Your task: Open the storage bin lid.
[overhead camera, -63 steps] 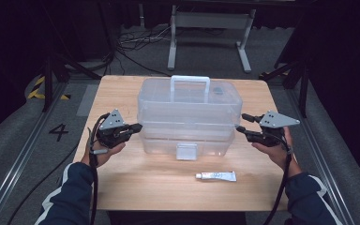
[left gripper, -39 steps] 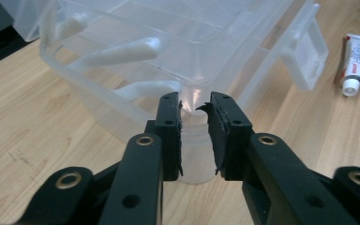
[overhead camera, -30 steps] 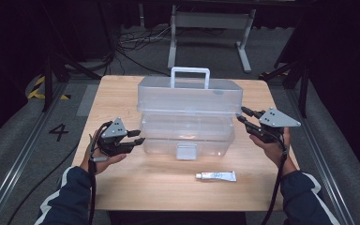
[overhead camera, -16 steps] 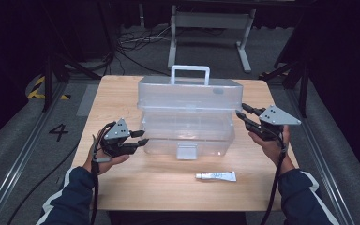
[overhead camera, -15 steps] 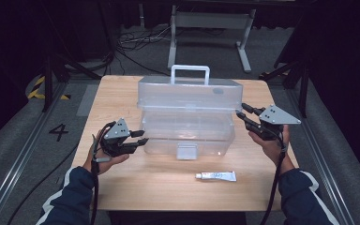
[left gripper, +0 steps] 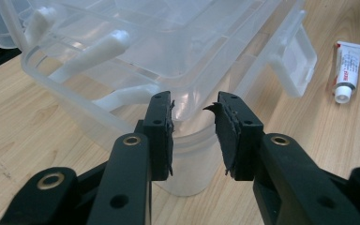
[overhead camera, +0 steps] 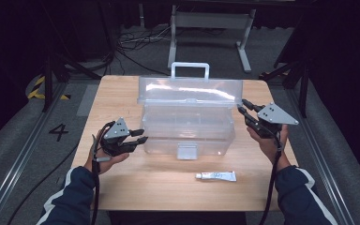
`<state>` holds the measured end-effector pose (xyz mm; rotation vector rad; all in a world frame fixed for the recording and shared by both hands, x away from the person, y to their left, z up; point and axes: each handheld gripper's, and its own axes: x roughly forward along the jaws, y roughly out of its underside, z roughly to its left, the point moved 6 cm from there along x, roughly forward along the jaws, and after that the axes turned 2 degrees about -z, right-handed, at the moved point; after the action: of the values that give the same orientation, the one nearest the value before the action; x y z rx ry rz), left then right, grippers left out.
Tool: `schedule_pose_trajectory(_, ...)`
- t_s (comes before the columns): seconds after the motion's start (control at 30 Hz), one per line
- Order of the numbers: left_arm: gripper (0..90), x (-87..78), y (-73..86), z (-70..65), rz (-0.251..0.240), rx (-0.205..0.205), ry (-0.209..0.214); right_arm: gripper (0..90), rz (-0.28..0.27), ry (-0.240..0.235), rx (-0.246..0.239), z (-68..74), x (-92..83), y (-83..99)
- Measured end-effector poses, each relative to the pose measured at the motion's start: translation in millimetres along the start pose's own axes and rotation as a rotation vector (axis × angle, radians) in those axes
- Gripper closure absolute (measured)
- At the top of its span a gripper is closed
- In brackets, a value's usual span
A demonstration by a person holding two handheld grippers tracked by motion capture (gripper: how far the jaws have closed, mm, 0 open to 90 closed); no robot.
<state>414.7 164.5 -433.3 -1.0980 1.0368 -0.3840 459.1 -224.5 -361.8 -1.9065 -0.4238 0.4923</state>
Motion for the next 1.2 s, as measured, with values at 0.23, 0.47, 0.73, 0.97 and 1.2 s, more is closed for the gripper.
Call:
schedule_pose_trajectory(0.23,65.0,0.5,-0.3,0.9,-0.007,0.016,-0.013,77.1,0.0,0.055,-0.028,-3.2,5.6,-7.0)
schedule_pose_trajectory(0.47,64.5,1.0,-0.7,4.3,-0.006,0.006,-0.026,78.4,0.011,0.085,-0.044,-6.3,12.1,-12.1)
schedule_pose_trajectory(0.73,65.5,2.0,-1.7,3.5,0.005,0.012,-0.033,79.9,0.02,0.115,-0.041,-11.6,20.8,-19.3)
schedule_pose_trajectory(0.97,67.8,7.8,-8.1,-9.4,0.024,0.073,0.027,80.9,0.043,0.125,-0.039,-17.6,27.4,-26.4)
schedule_pose_trajectory(1.2,68.6,21.3,-12.1,-15.3,0.087,0.12,0.067,81.1,0.05,0.129,-0.027,-20.8,30.9,-29.2)
